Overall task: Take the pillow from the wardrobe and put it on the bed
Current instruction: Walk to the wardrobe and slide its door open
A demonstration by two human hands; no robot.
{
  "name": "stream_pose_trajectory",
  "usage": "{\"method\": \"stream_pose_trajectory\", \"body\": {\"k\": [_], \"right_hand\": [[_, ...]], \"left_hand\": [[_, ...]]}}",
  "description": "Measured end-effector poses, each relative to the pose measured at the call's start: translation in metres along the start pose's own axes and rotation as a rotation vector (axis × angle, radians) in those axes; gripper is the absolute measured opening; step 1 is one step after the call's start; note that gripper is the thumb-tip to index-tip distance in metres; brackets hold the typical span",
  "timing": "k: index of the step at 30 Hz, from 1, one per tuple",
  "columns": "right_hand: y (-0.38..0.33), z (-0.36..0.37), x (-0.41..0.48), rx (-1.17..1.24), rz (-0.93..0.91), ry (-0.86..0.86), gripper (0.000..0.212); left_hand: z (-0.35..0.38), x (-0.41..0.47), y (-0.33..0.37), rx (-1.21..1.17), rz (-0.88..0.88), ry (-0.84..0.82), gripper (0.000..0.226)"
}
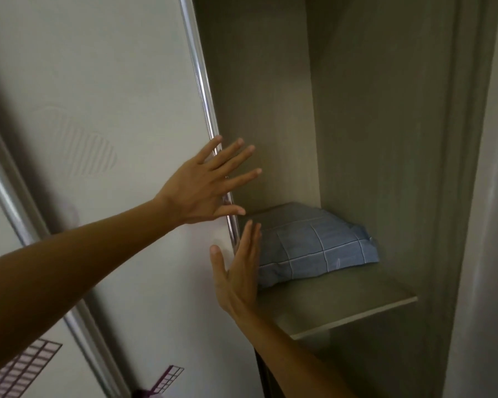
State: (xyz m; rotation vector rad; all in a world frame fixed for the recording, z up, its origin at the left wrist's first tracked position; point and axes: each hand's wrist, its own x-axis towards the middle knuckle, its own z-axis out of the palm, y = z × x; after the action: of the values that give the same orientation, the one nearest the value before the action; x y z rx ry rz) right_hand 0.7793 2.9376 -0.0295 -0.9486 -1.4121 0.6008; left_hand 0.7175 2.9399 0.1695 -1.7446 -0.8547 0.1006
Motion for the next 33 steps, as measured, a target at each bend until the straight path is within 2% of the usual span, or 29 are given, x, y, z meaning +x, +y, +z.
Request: {"method": "stream_pose_trajectory", "body": {"k": [20,27,33], "right_hand": [[-0.058,0.105,-0.059,0.044,-0.018,-0.211,0.085],[-0.075,0.14,-0.075,0.047,-0.029,-0.305,0.085],[-0.09,0.166,-0.091,0.112,-0.059,-0.418,0.085]], "left_hand": [[0.009,-0.133,-0.054,0.125,-0.085,-0.202,0.079],[0.005,-0.173,-0.069,0.221,-0.117,-0.341,0.082],[-0.007,-0.191,-0.069,0.353,-0.166,-0.574,0.105]]}}
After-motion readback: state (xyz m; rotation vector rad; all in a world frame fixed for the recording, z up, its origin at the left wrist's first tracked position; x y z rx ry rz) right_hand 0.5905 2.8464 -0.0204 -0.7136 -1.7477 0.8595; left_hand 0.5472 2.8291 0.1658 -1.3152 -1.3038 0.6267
